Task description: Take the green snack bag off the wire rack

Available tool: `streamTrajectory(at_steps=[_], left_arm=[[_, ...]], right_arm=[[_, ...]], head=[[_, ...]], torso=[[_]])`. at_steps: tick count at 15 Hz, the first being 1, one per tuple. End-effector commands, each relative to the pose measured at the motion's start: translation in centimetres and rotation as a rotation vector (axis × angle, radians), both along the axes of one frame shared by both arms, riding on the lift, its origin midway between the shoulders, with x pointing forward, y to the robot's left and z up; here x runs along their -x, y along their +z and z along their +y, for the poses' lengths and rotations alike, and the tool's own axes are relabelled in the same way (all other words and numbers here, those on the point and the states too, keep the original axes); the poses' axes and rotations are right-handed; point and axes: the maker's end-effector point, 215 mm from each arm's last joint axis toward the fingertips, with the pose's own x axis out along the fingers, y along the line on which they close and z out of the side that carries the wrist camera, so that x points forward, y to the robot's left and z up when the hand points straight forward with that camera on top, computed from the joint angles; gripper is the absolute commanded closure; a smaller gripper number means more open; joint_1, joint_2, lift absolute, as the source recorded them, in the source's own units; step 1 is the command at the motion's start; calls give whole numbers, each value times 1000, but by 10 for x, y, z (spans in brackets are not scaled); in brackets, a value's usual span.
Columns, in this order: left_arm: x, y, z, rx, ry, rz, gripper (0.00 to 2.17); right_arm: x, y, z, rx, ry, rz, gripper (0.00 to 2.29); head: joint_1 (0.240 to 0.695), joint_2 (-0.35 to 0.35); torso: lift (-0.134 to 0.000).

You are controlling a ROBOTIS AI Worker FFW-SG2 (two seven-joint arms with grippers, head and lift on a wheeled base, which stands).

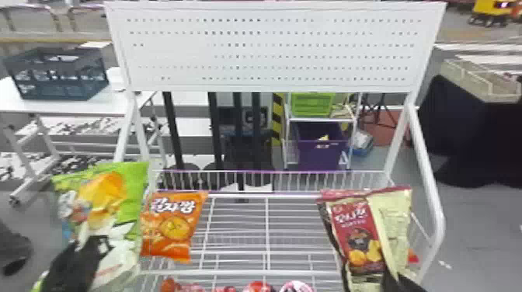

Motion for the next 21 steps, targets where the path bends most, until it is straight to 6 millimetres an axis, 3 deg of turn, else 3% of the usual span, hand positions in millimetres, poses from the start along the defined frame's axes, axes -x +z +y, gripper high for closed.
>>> streamTrajectory(at_steps=[1, 5, 11, 21], left_arm=[[32, 19, 37, 1, 53, -68, 1892], [53, 27, 40, 12, 49, -103, 1892], [49, 22, 37, 9, 50, -95, 1892], [50, 17, 37, 11, 56, -85, 1892]], right_arm=[[3, 3, 0, 1, 0, -7, 2243], [5, 3, 3, 7, 4, -8, 2243], [18, 15, -5, 8, -12, -40, 2243], [18, 19, -7, 5, -13, -48, 2243]], head=[[499, 0], [499, 0], [499, 0], [499, 0]], torso=[[0], [0], [0], [0]])
